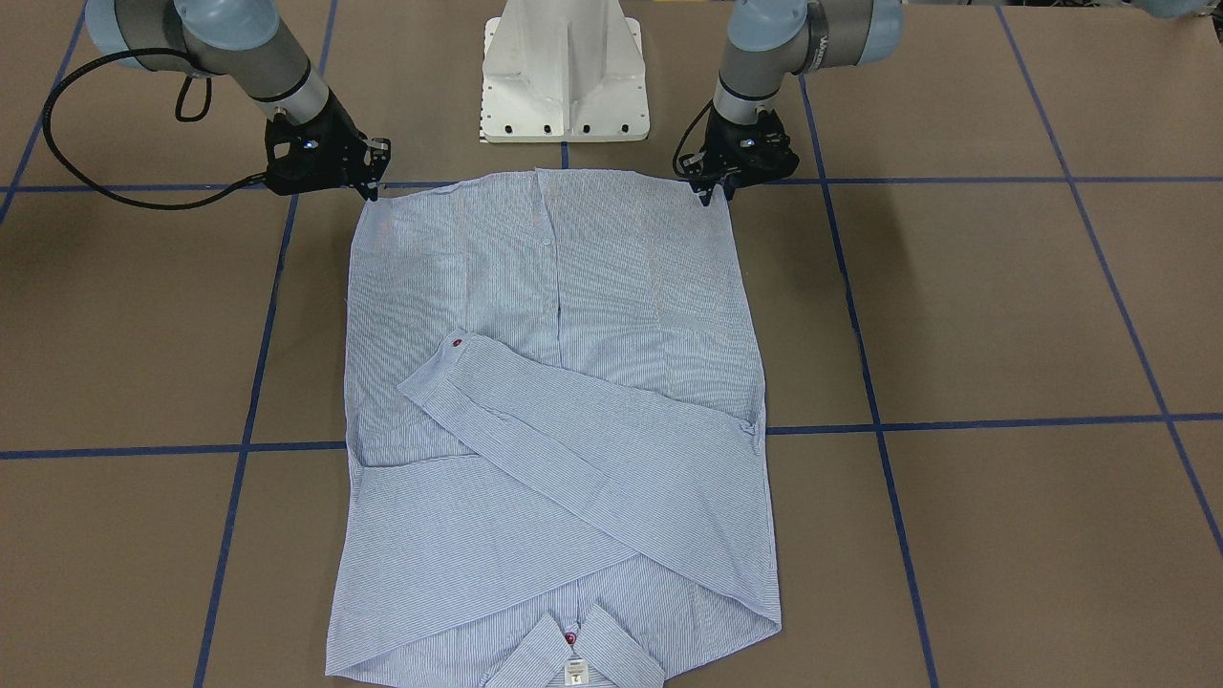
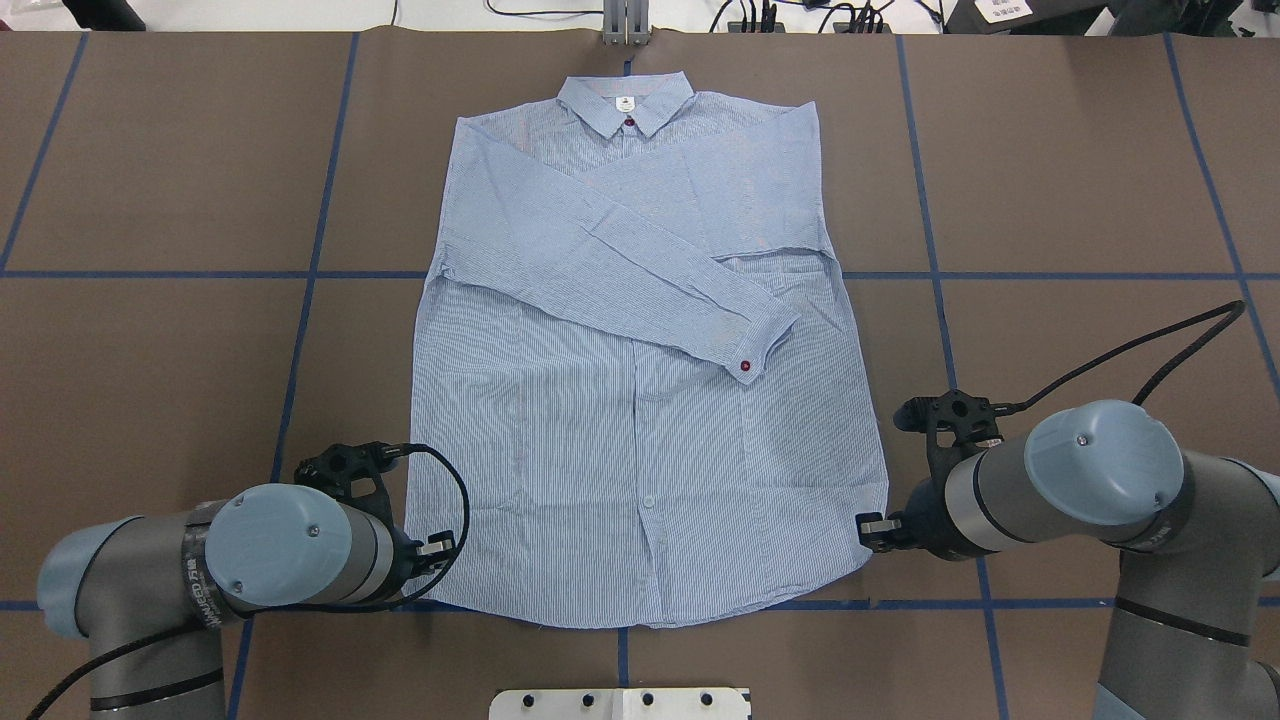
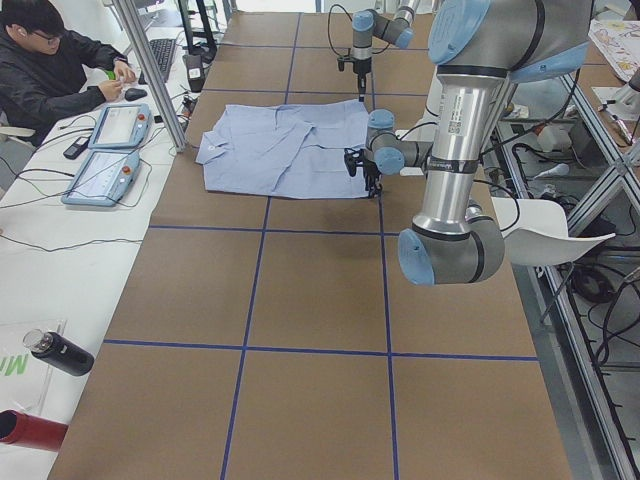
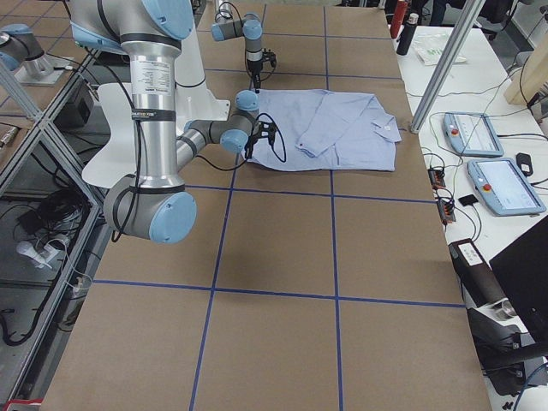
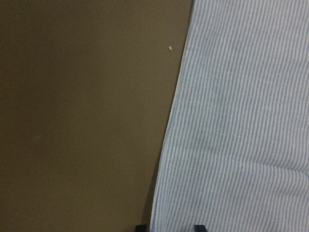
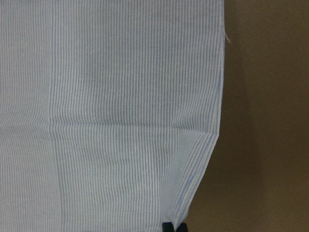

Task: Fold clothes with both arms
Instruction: 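Grasp the hem corners with both grippers, then lift the hem with both grippers and fold it toward the collar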

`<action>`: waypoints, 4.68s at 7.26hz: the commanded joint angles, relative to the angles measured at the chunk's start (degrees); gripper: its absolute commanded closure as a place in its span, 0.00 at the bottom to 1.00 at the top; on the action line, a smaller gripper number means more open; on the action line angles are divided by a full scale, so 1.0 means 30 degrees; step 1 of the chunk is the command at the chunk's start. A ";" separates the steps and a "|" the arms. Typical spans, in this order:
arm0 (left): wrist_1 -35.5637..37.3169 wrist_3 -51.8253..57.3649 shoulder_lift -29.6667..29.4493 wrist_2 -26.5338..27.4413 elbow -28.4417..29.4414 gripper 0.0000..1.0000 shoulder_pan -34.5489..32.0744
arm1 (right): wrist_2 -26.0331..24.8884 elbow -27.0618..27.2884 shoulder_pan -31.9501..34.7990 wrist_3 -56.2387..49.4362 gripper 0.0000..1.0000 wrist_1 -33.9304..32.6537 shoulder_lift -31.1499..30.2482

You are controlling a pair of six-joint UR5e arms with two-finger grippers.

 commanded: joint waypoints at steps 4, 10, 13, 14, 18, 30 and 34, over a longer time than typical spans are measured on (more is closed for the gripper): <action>0.0263 0.0000 -0.0036 0.0008 -0.0033 0.68 0.0003 | 0.0000 0.0037 0.0029 0.0000 1.00 0.0000 -0.0001; 0.0466 0.0029 0.0080 -0.0051 -0.1697 1.00 -0.0025 | 0.1342 0.0183 0.0584 0.0000 1.00 0.0058 -0.0001; 0.3478 0.0176 -0.0035 -0.0080 -0.3778 1.00 0.0236 | 0.2104 0.0769 0.0704 0.0029 1.00 0.0320 -0.0234; 0.3544 0.0176 -0.0065 -0.0109 -0.3928 1.00 0.0295 | 0.2777 0.0915 0.0704 0.0058 1.00 0.0351 -0.0236; 0.3545 0.0204 -0.0705 -0.0227 -0.4751 1.00 0.0707 | 0.4161 0.1035 0.1284 -0.0290 1.00 0.0381 0.0085; 0.0614 0.4211 -0.2086 -0.3533 -0.1382 1.00 -0.7722 | 0.4131 -0.4064 0.7528 -0.0762 1.00 0.0322 0.4773; 0.0440 0.4512 -0.4366 -0.3596 0.1131 1.00 -0.9193 | 0.4014 -0.6720 0.8376 -0.0850 1.00 0.0322 0.7928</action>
